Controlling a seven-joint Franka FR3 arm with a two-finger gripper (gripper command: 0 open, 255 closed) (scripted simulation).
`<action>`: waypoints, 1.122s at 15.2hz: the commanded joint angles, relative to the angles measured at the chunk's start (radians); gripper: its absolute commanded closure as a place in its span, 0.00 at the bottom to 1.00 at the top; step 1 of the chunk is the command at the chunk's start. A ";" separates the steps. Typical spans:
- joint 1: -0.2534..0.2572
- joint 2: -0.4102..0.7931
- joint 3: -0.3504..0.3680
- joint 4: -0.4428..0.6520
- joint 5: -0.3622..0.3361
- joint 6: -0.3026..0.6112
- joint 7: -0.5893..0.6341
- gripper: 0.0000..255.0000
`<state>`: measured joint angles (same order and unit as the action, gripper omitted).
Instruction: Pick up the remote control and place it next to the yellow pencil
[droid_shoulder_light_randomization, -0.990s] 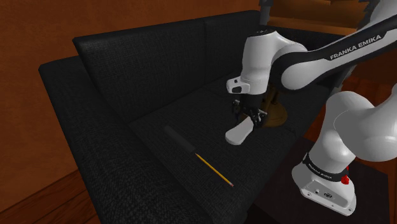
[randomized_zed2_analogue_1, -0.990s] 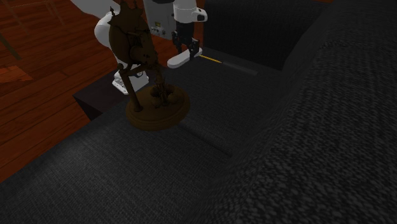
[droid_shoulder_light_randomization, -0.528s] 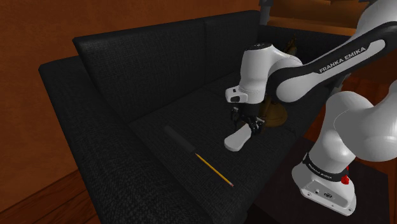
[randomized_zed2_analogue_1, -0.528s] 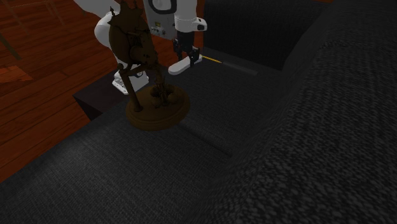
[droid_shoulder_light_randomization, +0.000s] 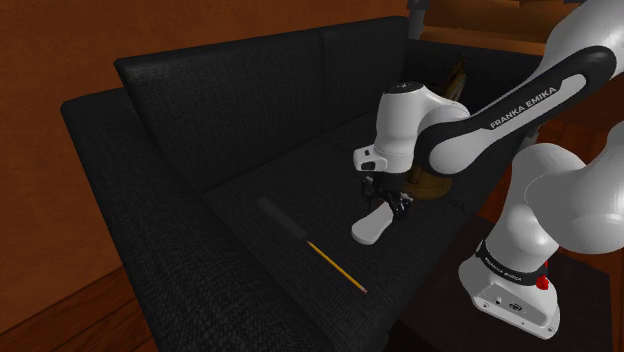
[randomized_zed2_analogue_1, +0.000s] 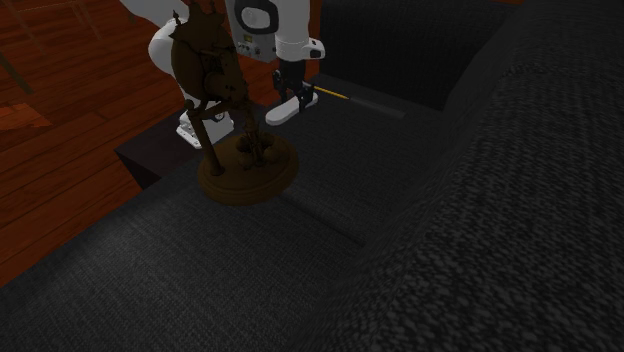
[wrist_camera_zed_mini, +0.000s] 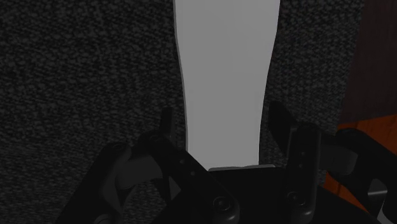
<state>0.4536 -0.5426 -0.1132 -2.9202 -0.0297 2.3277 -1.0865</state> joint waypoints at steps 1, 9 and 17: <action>0.000 0.001 0.000 0.000 0.000 0.002 0.000 1.00; 0.000 0.001 0.000 0.000 0.000 0.002 0.000 0.00; -0.006 -0.101 0.007 0.075 -0.002 -0.176 0.004 0.00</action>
<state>0.4479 -0.6408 -0.1069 -2.8463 -0.0320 2.1572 -1.0833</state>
